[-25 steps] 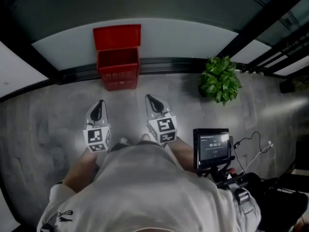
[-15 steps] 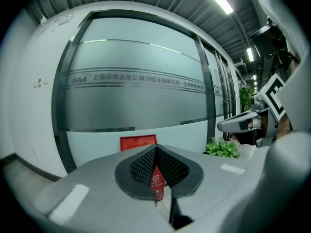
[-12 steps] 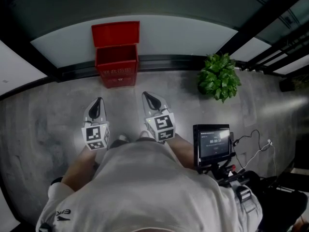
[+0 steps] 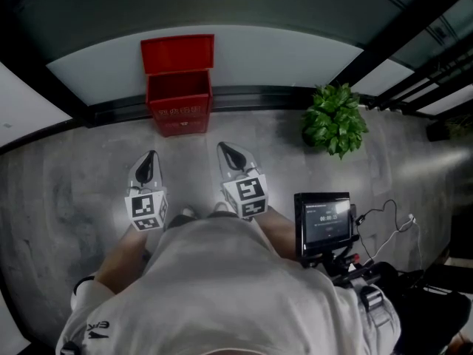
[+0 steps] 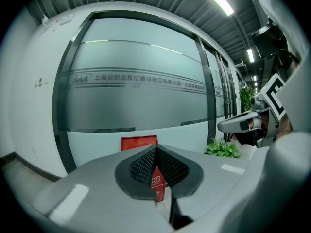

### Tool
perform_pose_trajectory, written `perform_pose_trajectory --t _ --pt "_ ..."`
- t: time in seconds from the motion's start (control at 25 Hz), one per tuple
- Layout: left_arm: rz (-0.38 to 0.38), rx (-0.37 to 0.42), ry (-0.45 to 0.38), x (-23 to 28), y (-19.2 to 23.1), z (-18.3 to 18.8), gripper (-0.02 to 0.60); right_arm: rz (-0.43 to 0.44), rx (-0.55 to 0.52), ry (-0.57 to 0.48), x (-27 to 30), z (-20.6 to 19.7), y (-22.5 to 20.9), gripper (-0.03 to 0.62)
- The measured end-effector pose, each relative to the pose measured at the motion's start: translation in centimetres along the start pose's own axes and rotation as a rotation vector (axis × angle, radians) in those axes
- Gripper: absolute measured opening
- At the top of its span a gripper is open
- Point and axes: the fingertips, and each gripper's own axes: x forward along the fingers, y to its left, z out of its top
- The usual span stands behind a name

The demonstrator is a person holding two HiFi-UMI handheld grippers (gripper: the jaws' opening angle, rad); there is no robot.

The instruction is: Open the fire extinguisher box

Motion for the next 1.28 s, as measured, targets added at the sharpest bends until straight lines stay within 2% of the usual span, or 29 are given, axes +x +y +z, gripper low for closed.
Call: perform_pose_trajectory --t 0.84,1.28 --pt "-0.010 0.003 0.009 0.3 0.4 1.0 0.002 -0.001 0.009 -0.012 0.4 1.6 0.3 0.011" --pt "-0.044 0.017 0.006 0.9 1.7 1.1 0.002 -0.012 0.002 -0.009 1.7 1.7 1.4 0.011"
